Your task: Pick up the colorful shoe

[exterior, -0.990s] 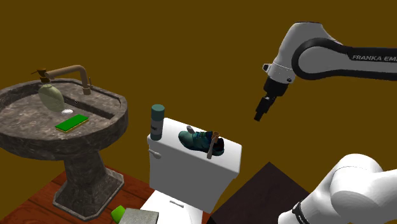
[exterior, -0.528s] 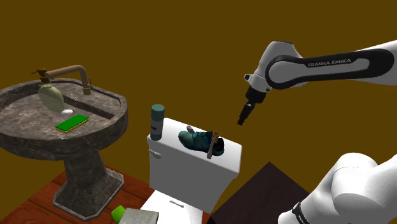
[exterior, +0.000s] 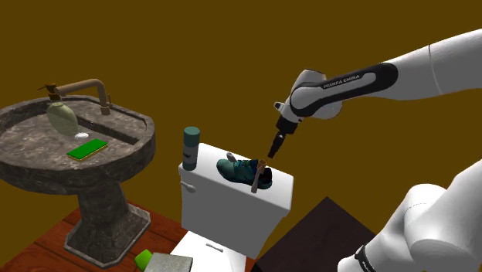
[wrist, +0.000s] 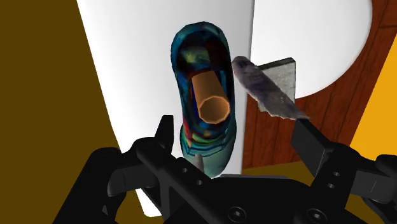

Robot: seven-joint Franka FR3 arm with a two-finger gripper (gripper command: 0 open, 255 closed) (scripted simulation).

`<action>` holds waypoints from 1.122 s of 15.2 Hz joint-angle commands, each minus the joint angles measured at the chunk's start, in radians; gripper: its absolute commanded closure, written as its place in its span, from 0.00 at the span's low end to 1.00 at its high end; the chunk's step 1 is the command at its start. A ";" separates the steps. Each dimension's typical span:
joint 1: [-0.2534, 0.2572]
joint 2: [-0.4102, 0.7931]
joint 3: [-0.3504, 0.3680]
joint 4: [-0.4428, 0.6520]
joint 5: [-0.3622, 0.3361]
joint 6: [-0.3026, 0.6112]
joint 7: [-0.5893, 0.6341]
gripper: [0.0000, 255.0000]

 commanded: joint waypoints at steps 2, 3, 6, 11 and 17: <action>0.027 0.128 -0.007 0.060 0.111 0.051 -0.132 0.00; 0.030 0.170 -0.005 0.084 0.149 0.062 -0.176 0.00; 0.029 0.263 0.010 0.134 0.231 0.087 -0.269 0.00; 0.024 0.317 0.022 0.127 0.278 0.140 -0.313 0.00; 0.022 0.337 0.027 0.126 0.294 0.157 -0.328 1.00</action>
